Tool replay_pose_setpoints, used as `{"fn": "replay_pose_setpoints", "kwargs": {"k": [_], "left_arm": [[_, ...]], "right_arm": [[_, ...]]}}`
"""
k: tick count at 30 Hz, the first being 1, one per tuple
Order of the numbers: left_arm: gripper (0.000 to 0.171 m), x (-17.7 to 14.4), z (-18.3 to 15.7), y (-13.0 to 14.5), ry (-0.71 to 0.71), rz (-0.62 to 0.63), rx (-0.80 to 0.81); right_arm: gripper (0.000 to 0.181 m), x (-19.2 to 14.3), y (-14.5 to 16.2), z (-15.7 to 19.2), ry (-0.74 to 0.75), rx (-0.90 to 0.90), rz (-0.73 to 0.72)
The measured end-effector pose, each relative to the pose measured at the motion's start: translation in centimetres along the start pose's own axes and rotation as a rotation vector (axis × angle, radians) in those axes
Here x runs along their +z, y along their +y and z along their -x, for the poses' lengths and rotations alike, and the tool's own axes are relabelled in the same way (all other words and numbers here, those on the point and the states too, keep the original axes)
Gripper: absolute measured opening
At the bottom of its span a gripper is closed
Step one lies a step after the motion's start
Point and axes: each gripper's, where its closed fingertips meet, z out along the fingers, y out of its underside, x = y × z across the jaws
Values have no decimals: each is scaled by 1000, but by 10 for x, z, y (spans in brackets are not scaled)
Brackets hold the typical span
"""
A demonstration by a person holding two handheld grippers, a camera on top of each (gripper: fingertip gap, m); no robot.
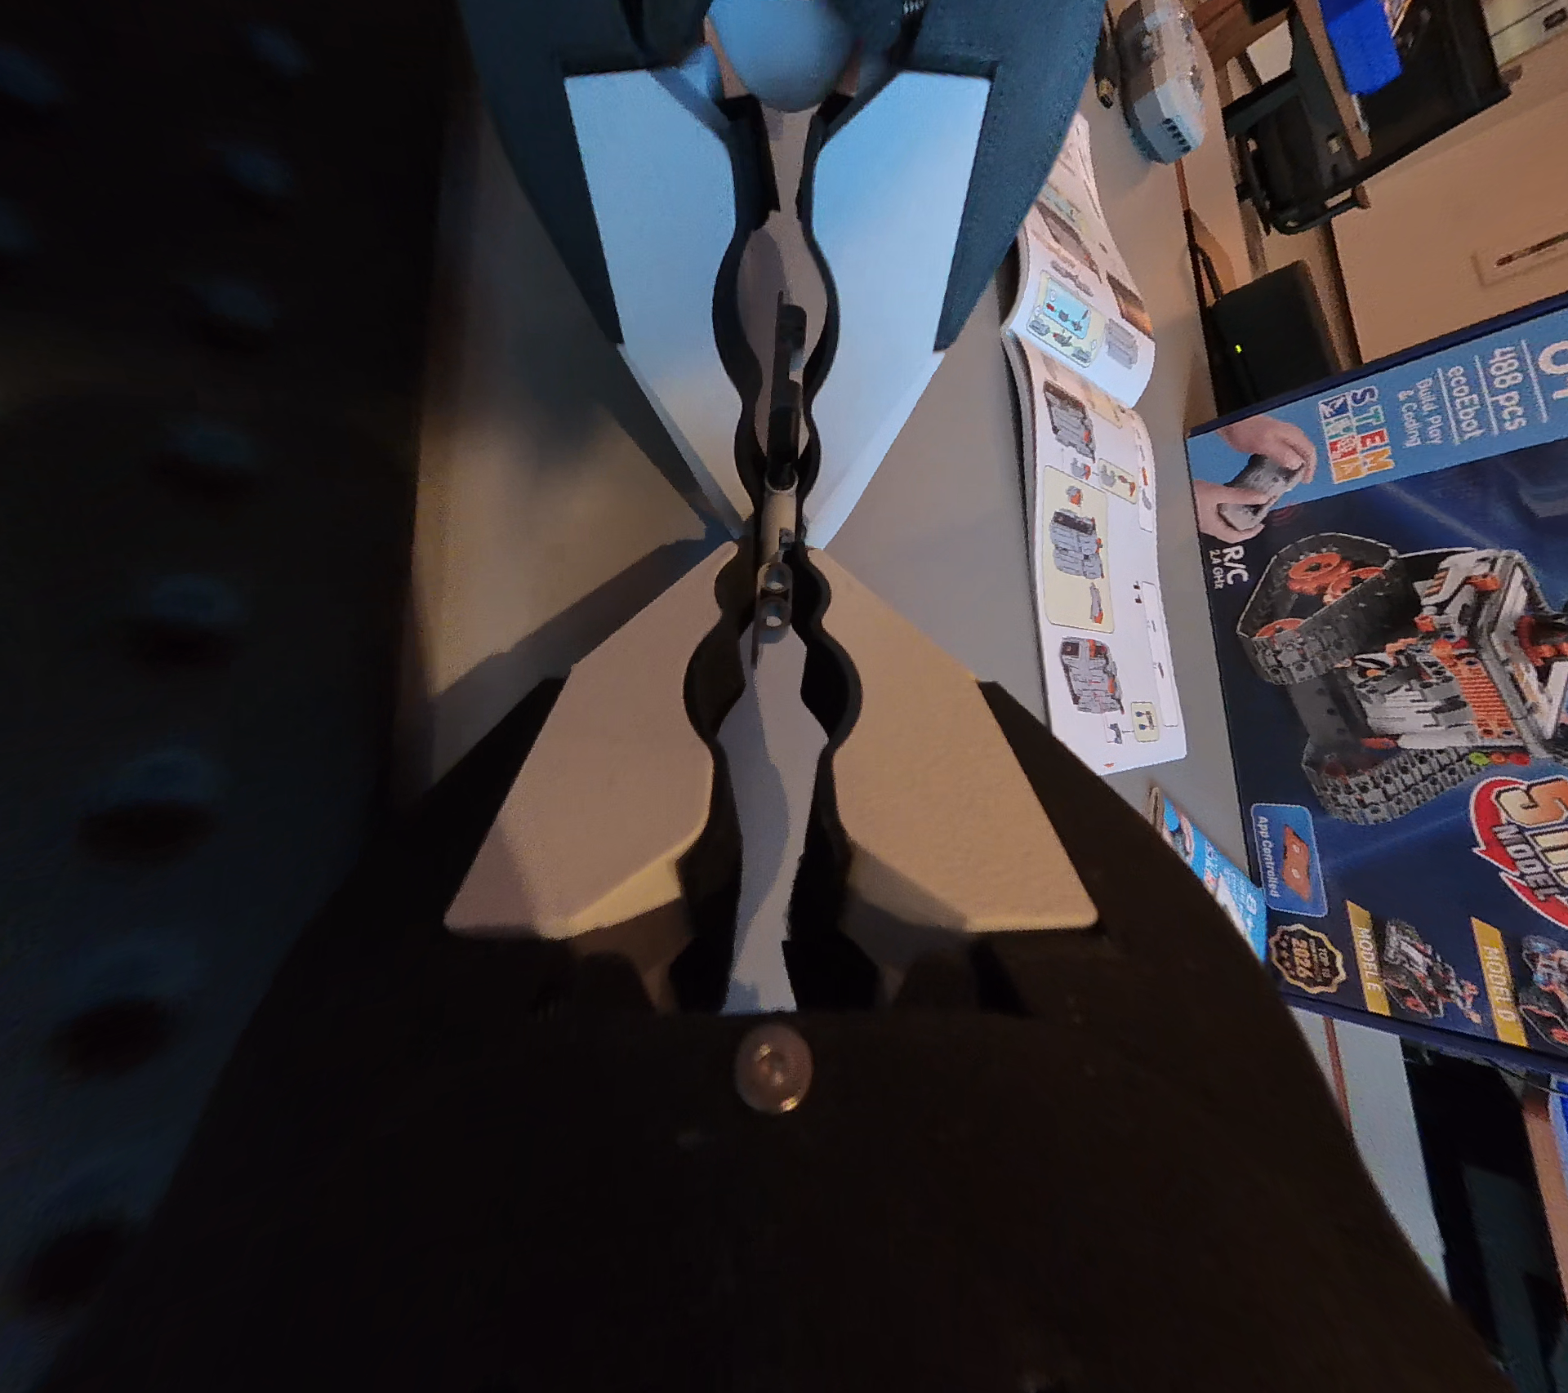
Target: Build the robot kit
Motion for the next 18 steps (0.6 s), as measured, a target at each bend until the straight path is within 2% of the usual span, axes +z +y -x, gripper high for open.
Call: {"fn": "replay_pose_setpoints", "kwargs": {"k": [4,7,11,14,16,18], "left_arm": [[5,-1,0,0,1,-18,-16],[4,-7,3,-1,-22,-80,-33],[9,-32,11,-22,53,-300,-227],[22,-35,13,-26,84,-335,-264],[9,-33,8,-27,86,-333,-238],[6,-33,8,-27,53,-321,-190]], "right_arm": [[6,0,-1,0,-7,13,-12],[6,-2,-1,-2,-4,25,-36],[5,-9,-2,-8,-13,72,-90],[5,-11,-9,-9,-24,103,-132],[5,-10,-10,-8,-35,106,-139],[5,-11,-11,-6,-47,108,-142]]}}
